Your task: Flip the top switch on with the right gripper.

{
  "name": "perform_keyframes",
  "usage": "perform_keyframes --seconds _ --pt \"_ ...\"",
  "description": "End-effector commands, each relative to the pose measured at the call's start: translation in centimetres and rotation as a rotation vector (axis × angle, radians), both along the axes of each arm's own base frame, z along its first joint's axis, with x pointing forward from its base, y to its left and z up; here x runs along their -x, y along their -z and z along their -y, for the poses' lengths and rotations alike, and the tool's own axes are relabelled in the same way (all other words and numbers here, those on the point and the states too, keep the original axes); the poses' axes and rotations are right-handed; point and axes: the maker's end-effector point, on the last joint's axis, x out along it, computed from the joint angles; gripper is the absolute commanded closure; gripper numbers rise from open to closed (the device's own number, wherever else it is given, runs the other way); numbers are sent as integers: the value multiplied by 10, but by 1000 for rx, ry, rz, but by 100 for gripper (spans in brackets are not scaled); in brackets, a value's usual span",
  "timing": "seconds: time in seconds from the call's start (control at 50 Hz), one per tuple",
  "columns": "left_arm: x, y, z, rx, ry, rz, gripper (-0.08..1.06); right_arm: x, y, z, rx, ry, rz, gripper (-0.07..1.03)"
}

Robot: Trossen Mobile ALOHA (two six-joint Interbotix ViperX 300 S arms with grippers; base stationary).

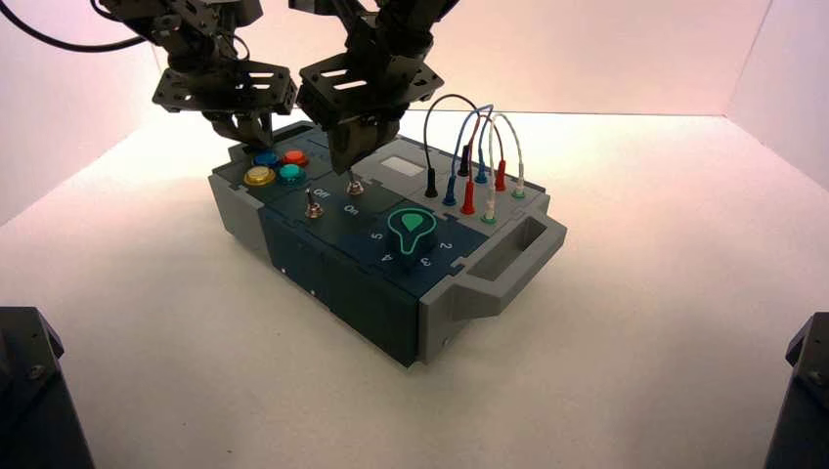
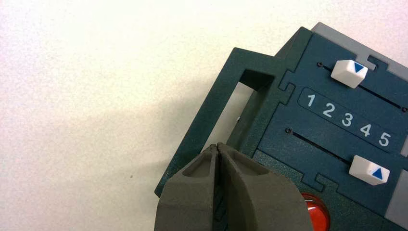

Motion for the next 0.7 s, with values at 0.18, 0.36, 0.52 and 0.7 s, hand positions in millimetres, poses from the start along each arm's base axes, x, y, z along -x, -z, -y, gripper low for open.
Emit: perform_keyframes --seconds 0.18,0.36,0.52,0.7 --pt "0 -7 3 5 7 13 100 0 -8 -1 -2 -14 9 99" --pt "0 -7 3 5 7 13 100 0 -6 0 2 -15 7 99" --pt "0 -7 3 5 7 13 100 1 -4 2 12 -15 -2 99" --pt "-1 -7 2 5 6 13 100 0 -1 7 24 -7 -18 99"
